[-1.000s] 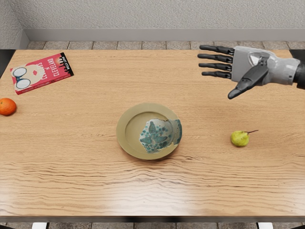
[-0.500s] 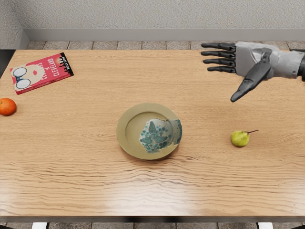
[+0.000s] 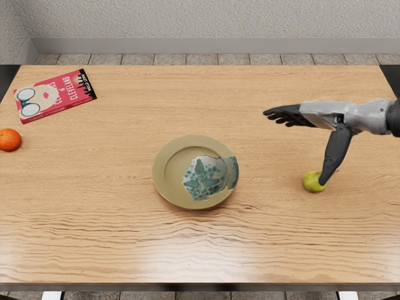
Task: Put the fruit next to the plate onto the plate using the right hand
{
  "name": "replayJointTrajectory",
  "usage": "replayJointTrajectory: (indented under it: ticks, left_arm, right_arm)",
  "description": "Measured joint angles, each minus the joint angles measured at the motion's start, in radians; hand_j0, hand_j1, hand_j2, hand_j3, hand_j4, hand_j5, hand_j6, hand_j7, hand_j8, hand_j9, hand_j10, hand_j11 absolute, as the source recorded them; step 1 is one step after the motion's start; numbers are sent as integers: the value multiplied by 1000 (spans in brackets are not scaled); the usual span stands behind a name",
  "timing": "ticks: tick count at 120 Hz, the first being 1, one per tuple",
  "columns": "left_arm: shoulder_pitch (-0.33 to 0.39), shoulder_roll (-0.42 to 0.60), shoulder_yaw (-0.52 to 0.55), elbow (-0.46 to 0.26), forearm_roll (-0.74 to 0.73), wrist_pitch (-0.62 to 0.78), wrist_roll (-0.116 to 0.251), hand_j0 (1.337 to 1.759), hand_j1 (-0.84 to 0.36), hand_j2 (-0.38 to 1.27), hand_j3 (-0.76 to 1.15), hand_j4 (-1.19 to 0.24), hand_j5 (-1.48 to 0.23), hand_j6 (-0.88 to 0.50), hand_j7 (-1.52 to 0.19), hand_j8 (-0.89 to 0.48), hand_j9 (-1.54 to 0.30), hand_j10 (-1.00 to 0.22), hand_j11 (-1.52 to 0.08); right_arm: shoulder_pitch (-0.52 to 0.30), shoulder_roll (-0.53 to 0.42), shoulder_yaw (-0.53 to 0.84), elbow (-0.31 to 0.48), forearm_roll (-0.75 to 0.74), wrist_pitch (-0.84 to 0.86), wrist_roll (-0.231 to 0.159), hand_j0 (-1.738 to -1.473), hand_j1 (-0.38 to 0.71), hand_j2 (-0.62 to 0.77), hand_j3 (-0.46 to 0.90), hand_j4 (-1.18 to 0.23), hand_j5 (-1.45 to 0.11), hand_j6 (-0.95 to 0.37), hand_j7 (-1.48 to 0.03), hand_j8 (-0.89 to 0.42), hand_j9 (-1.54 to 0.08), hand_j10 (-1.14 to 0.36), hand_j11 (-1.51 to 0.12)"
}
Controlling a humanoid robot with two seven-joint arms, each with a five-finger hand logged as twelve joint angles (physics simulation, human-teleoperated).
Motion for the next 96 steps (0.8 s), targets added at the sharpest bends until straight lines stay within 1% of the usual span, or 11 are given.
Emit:
replayJointTrajectory:
  ticks: [8, 27, 38, 45, 59, 73, 96]
  left_arm:
    - [0, 0, 0, 0, 0, 0, 0, 1658, 349, 0, 0, 0, 0, -1, 0, -1, 0, 0, 0]
    - [1, 0, 0, 0, 0, 0, 0, 1658, 349, 0, 0, 0, 0, -1, 0, -1, 0, 0, 0]
    - [1, 0, 0, 0, 0, 0, 0, 1658, 349, 0, 0, -1, 0, -1, 0, -1, 0, 0, 0]
    - [0, 0, 0, 0, 0, 0, 0, 1658, 349, 0, 0, -1, 0, -1, 0, -1, 0, 0, 0]
    - [0, 0, 0, 0, 0, 0, 0, 1658, 349, 0, 0, -1, 0, -1, 0, -1, 0, 0, 0]
    - [1, 0, 0, 0, 0, 0, 0, 1658, 349, 0, 0, -1, 0, -1, 0, -1, 0, 0, 0]
    - [1, 0, 0, 0, 0, 0, 0, 1658, 349, 0, 0, -1, 0, -1, 0, -1, 0, 0, 0]
  right_arm:
    - [-1, -2, -45, 18, -38, -76, -5, -1658, -308, -5, 0, -41, -48, -42, -47, -41, -48, -40, -47]
    - [-4, 2, -112, 38, -84, -188, -90, -1658, -306, -5, 0, -43, -50, -46, -49, -44, -50, -42, -49]
    - [-4, 2, -134, 48, -91, -215, -112, -1658, -297, -7, 0, -52, -60, -54, -59, -52, -60, -51, -59]
    - [-4, 3, -140, 51, -93, -223, -114, -1658, -293, -7, 0, -55, -65, -58, -64, -56, -64, -54, -64]
    - [-9, -8, -144, 51, -94, -251, -96, -1658, -288, -8, 0, -60, -70, -63, -69, -61, -70, -59, -69]
    - [-21, -13, -148, 52, -95, -299, -95, -1658, -284, -9, 0, -63, -74, -66, -73, -64, -74, -62, -74]
    - [-73, -12, -155, 53, -153, -382, -96, -1658, -267, -11, 0, -79, -94, -81, -93, -79, -93, -77, -93]
